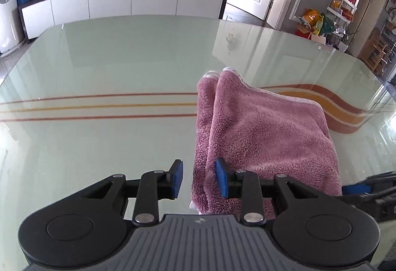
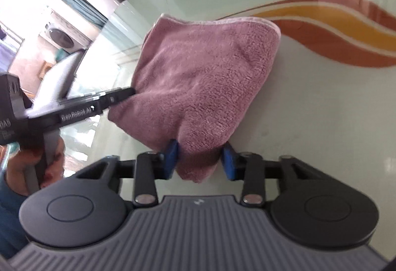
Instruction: Fold towel
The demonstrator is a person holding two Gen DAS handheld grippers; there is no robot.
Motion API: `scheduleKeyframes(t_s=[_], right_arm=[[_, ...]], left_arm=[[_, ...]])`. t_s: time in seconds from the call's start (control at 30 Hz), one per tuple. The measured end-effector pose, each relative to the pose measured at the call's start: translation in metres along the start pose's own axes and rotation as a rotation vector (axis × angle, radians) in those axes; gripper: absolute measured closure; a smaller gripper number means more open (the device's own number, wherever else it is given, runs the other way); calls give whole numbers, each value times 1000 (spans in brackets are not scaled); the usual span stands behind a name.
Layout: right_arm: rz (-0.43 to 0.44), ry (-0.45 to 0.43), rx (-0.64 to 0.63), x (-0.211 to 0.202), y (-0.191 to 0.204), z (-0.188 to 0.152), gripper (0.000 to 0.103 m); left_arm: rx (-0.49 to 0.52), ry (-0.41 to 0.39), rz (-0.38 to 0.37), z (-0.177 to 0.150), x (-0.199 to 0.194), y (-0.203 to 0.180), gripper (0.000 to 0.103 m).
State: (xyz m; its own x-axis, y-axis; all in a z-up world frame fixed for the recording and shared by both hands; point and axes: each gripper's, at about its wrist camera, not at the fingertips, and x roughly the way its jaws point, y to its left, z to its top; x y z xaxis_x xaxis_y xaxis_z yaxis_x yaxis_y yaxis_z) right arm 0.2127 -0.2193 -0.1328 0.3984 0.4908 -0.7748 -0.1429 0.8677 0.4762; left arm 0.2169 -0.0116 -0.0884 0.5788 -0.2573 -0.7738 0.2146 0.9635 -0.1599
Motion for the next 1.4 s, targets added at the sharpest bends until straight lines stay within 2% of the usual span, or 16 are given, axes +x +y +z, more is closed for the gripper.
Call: scheduleKeyframes(t_s=[0.17, 0.33, 0.43, 0.47, 0.53, 0.63, 0.7, 0.73, 0.83, 0.9, 1.1, 1.17, 1.2, 1.23, 1.3, 1.4], right_arm=[[-51, 2, -49, -14, -11, 6, 74], [-157, 8, -120, -41, -28, 12, 75], [-193, 15, -133, -47, -32, 13, 69], [-193, -1, -130, -49, -32, 13, 68], [-188, -31, -117, -53, -31, 14, 56], [-139, -75, -53, -58, -34, 19, 47], [-139, -85, -18, -53, -36, 25, 46], [-142, -81, -7, -50, -37, 27, 46], [-137, -53, 18, -43, -39, 32, 46], [-124, -44, 36, -41, -43, 33, 46], [-96, 8, 60, -34, -58, 32, 45], [-91, 9, 59, -34, -63, 29, 46], [-83, 8, 61, -33, -65, 28, 51], [-64, 6, 66, -35, -66, 27, 64], [-38, -1, 71, -37, -67, 26, 69], [-69, -18, 11, -40, -55, 26, 76]], left_arm=[[10, 48, -71, -12, -4, -17, 72], [83, 80, -150, -29, -6, -61, 72], [108, 76, -146, -27, -10, -74, 72], [126, 55, -130, -24, -14, -78, 72], [165, 14, -110, -17, -22, -84, 72], [210, -13, -133, -9, -28, -94, 67], [267, -30, -186, -5, -30, -103, 58], [302, -40, -207, -3, -28, -109, 57], [358, -38, -237, -2, -21, -123, 57], [390, -7, -260, -1, -6, -130, 57], [408, 64, -266, 0, 27, -135, 57], [399, 82, -270, 0, 33, -136, 57], [394, 84, -273, 0, 35, -135, 56], [390, 85, -276, -1, 36, -135, 56], [391, 87, -284, -3, 39, -134, 56], [380, 98, -294, 0, 43, -135, 55]])
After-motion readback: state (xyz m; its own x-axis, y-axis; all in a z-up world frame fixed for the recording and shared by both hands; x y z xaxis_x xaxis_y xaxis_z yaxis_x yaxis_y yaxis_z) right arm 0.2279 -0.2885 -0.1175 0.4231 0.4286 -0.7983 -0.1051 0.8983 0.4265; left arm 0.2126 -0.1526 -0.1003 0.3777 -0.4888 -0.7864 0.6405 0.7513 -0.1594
